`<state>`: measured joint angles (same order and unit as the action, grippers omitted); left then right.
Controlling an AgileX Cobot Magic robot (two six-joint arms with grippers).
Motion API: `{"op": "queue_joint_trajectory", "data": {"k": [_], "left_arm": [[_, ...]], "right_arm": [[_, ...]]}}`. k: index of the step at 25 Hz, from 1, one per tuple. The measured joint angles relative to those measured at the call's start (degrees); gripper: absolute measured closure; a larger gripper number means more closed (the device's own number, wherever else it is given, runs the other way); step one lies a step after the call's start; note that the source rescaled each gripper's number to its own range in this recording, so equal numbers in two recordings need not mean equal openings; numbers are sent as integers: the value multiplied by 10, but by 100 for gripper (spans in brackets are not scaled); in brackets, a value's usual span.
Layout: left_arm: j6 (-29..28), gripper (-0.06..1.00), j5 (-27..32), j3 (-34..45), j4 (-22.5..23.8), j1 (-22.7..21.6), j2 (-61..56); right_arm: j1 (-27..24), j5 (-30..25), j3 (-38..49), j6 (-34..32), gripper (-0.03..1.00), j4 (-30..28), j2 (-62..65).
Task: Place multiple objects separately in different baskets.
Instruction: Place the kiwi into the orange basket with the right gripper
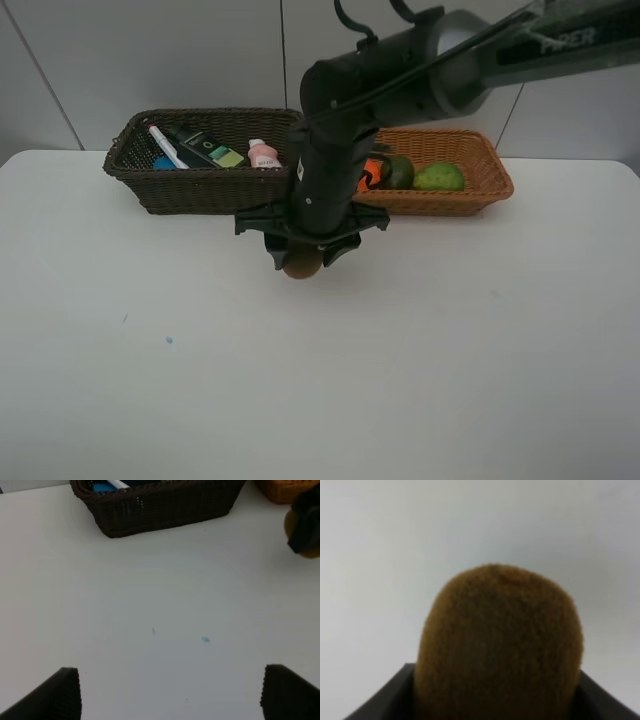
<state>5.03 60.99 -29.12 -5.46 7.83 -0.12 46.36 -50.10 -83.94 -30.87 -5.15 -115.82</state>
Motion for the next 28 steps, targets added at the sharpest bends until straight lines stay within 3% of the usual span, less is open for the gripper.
{"op": "queue_joint_trajectory", "data": {"k": [4, 7, 11, 16, 20, 24, 26, 28], "left_arm": [[0, -2, 0, 0, 0, 0, 0], [0, -2, 0, 0, 0, 0, 0], [0, -2, 0, 0, 0, 0, 0], [0, -2, 0, 0, 0, 0, 0], [0, -2, 0, 0, 0, 0, 0], [0, -2, 0, 0, 0, 0, 0], [0, -2, 0, 0, 0, 0, 0], [0, -2, 0, 0, 0, 0, 0]], "right_arm": [[2, -65, 0, 84, 50, -80, 46], [-43, -60, 0, 121, 50, -114, 66], [-155, -16, 0, 162, 50, -110, 70], [-288, 74, 0, 214, 50, -52, 67], [-350, 134, 0, 243, 50, -22, 52], [-369, 163, 0, 252, 50, -19, 40], [-369, 177, 0, 252, 44, -19, 40], [-368, 188, 0, 252, 21, -21, 40]]}}
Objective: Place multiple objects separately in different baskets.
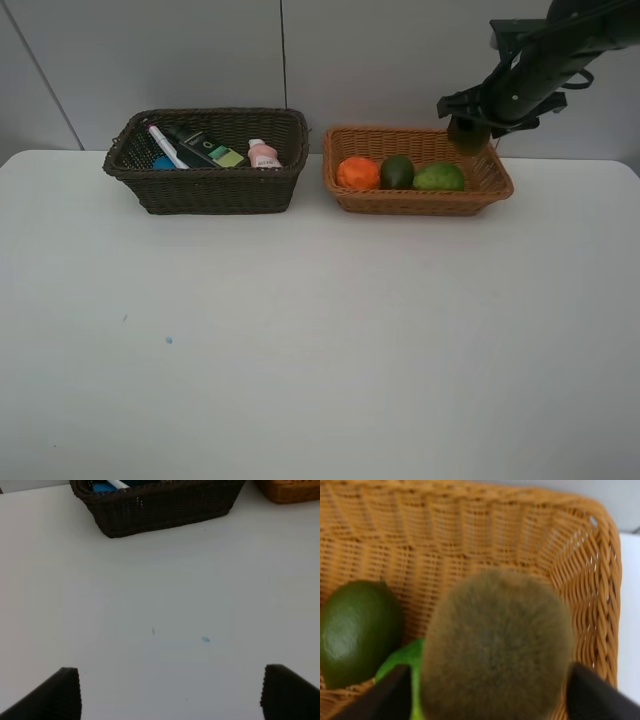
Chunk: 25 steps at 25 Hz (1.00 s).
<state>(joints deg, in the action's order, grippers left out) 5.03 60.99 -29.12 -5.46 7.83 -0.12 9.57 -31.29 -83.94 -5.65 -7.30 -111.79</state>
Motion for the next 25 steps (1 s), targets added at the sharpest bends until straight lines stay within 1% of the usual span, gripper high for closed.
{"op": "queue_joint_trajectory", "data": {"k": [1, 3, 5, 7, 9, 11, 14, 17, 21, 24, 25], "left_arm": [[0, -2, 0, 0, 0, 0, 0], [0, -2, 0, 0, 0, 0, 0], [0, -2, 0, 0, 0, 0, 0], [0, -2, 0, 0, 0, 0, 0], [0, -2, 0, 0, 0, 0, 0], [0, -2, 0, 0, 0, 0, 0], [0, -2, 0, 0, 0, 0, 0], [0, -2, 0, 0, 0, 0, 0], [0, -2, 0, 0, 0, 0, 0], [0, -2, 0, 0, 0, 0, 0], [0, -2, 0, 0, 0, 0, 0]], "right_arm": [[0, 1, 0, 1, 12, -1, 0], [0, 1, 0, 1, 3, -2, 0], [0, 0, 0, 1, 0, -3, 0], [0, -6, 0, 1, -1, -3, 0], [0, -26, 0, 1, -1, -3, 0], [0, -55, 0, 1, -1, -3, 2], [0, -117, 0, 1, -1, -3, 21], [0, -188, 0, 0, -1, -3, 55], [0, -269, 0, -6, -1, -2, 104], [0, -347, 0, -8, -1, -4, 141], [0, -362, 5, -9, -1, -4, 156]]}}
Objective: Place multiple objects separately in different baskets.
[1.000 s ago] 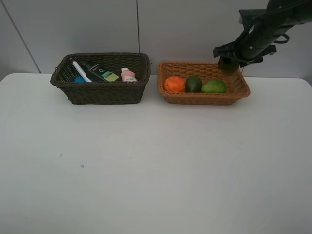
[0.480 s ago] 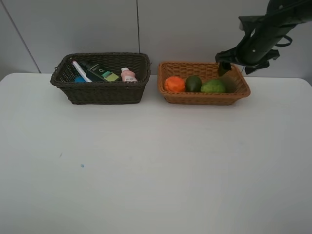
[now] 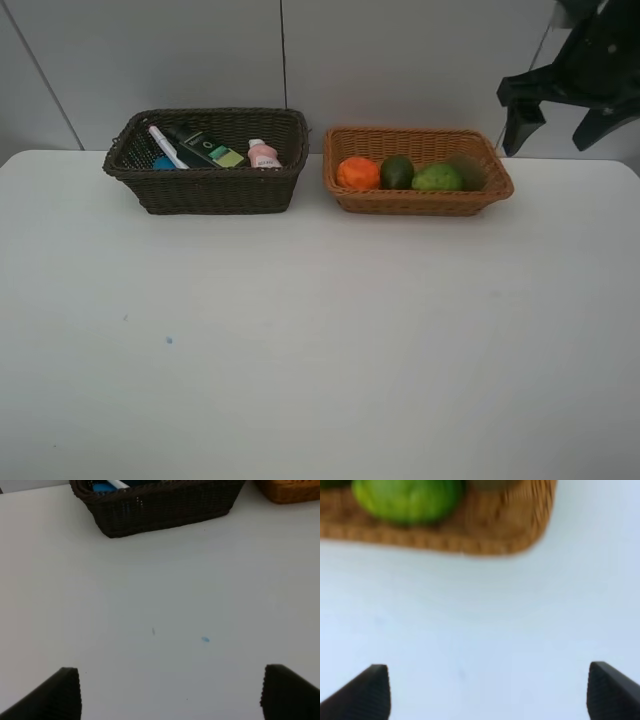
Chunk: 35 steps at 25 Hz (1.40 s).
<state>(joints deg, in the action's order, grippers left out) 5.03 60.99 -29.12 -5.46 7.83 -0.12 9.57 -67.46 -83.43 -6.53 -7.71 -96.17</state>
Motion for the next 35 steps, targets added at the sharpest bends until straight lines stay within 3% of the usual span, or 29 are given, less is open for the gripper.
{"op": "queue_joint_trajectory", "data": {"k": [6, 20, 30, 35], "left_arm": [[0, -2, 0, 0, 0, 0, 0], [0, -2, 0, 0, 0, 0, 0], [0, -2, 0, 0, 0, 0, 0], [0, -2, 0, 0, 0, 0, 0]], "right_arm": [[0, -18, 89, -6, -1, 0, 133], [0, 2, 373, -20, -1, 0, 660], [0, -25, 460, -20, -1, 0, 944], [1, -27, 480, -20, -1, 0, 964]]}}
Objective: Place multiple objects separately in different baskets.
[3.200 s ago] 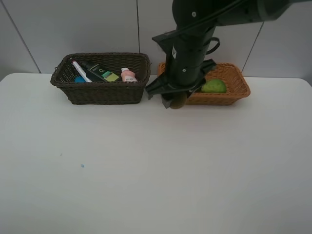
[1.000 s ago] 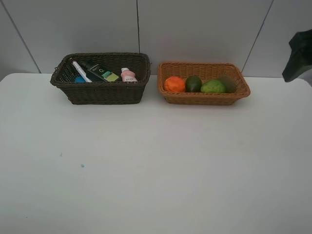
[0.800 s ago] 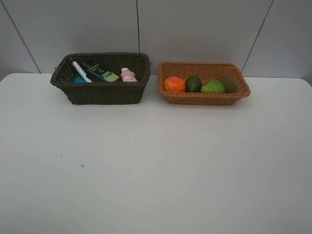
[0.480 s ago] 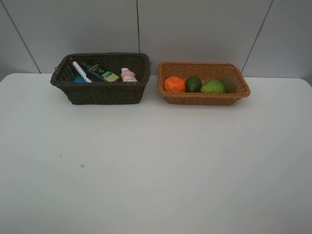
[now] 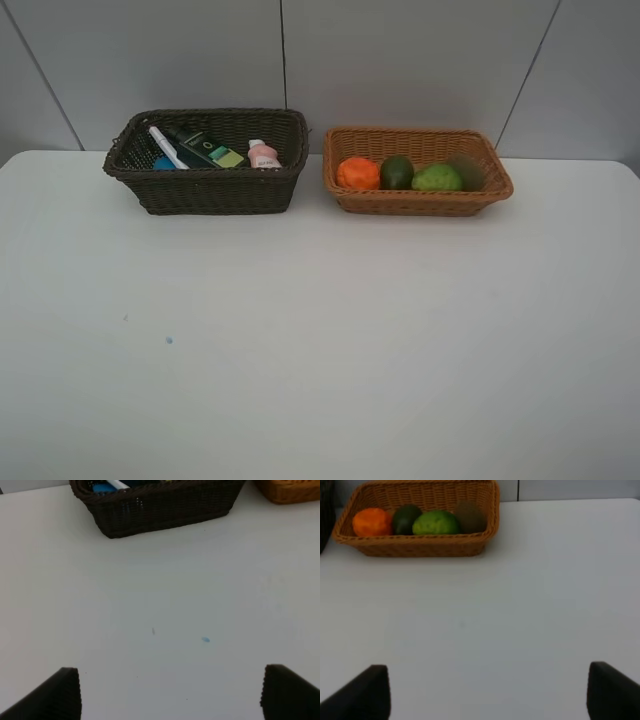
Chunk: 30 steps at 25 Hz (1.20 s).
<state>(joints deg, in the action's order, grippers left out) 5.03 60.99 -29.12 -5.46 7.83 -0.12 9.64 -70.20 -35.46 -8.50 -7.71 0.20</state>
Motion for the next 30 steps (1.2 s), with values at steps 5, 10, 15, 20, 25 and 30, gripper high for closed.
{"op": "queue_joint_trajectory", "data": {"k": [5, 10, 15, 20, 25, 30], "left_arm": [[0, -2, 0, 0, 0, 0, 0], [0, -2, 0, 0, 0, -24, 0], [0, -2, 0, 0, 0, -46, 0], [0, -2, 0, 0, -1, -46, 0], [0, -2, 0, 0, 0, -46, 0], [0, -2, 0, 0, 0, -46, 0]], "right_arm": [[0, 0, 30, 7, -1, 2, 0], [0, 26, 36, 15, -1, 5, 0], [0, 83, 56, 19, -1, 11, 0], [0, 90, 58, 26, -1, 15, 0], [0, 91, 58, 26, -1, 15, 0], [0, 93, 58, 26, -1, 15, 0]]}}
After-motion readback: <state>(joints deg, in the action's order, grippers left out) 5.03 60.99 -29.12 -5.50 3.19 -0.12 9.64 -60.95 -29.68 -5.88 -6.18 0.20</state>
